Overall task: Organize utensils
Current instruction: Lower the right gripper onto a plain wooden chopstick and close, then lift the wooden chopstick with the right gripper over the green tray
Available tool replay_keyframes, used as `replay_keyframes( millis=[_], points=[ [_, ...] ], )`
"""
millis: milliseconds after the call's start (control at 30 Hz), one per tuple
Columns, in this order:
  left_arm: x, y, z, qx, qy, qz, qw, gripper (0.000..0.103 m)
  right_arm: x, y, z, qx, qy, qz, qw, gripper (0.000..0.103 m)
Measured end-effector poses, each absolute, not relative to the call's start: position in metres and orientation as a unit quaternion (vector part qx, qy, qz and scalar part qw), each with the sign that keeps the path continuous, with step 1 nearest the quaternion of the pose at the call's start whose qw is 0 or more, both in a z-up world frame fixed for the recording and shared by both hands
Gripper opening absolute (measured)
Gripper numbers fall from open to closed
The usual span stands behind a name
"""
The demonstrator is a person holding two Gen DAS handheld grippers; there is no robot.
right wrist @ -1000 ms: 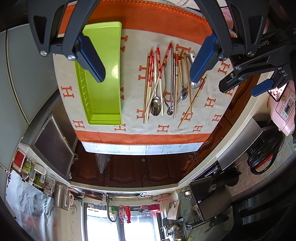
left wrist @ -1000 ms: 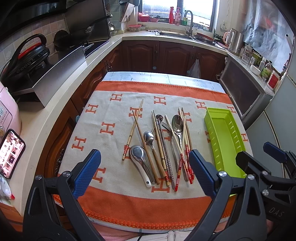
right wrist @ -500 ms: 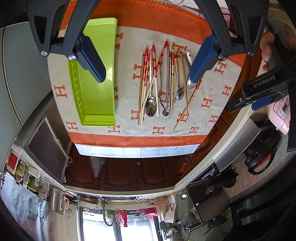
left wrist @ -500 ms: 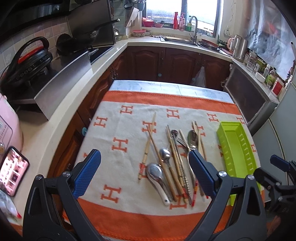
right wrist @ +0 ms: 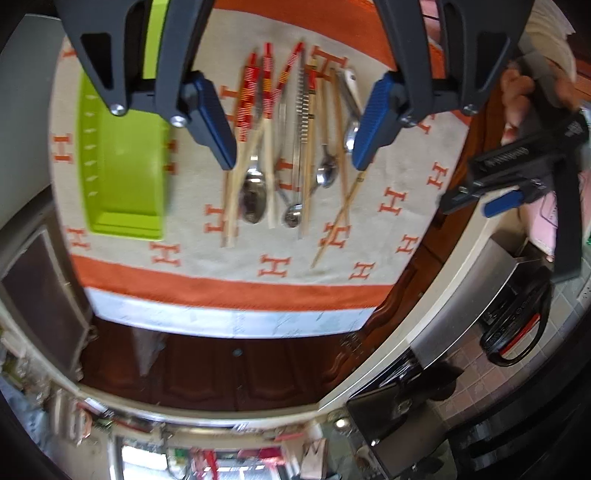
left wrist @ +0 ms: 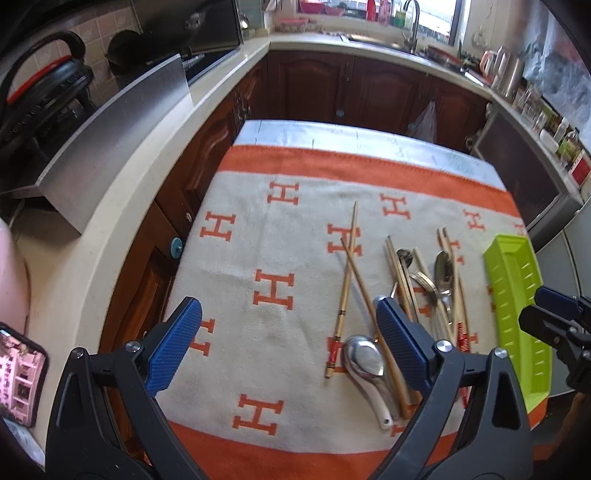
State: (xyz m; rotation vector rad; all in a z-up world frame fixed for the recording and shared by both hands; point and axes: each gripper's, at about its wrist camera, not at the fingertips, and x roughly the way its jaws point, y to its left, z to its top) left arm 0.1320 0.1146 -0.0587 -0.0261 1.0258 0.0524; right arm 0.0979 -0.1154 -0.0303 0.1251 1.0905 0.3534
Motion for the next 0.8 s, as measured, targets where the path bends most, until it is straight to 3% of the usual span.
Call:
replay_keyframes(
  millis=[100,433,800],
  points=[
    [0.142,0.115,-0.086,-0.014,0.513,0.015,0.858,0.082,0.114,-0.093,-0.052,0.064,0.539,0.201,0.816,0.047],
    [0.153,0.129,-0.13,-0.032,0.537,0.017,0.843,0.082,0.16,-0.035,-0.123,0.06,0.604,0.25,0.755,0.028],
    [0.16,0.154,-0.148,-0.071,0.551,0.019,0.831,0.082,0.172,-0.018,-0.15,0.029,0.624,0.24,0.743,0.024]
  ],
)
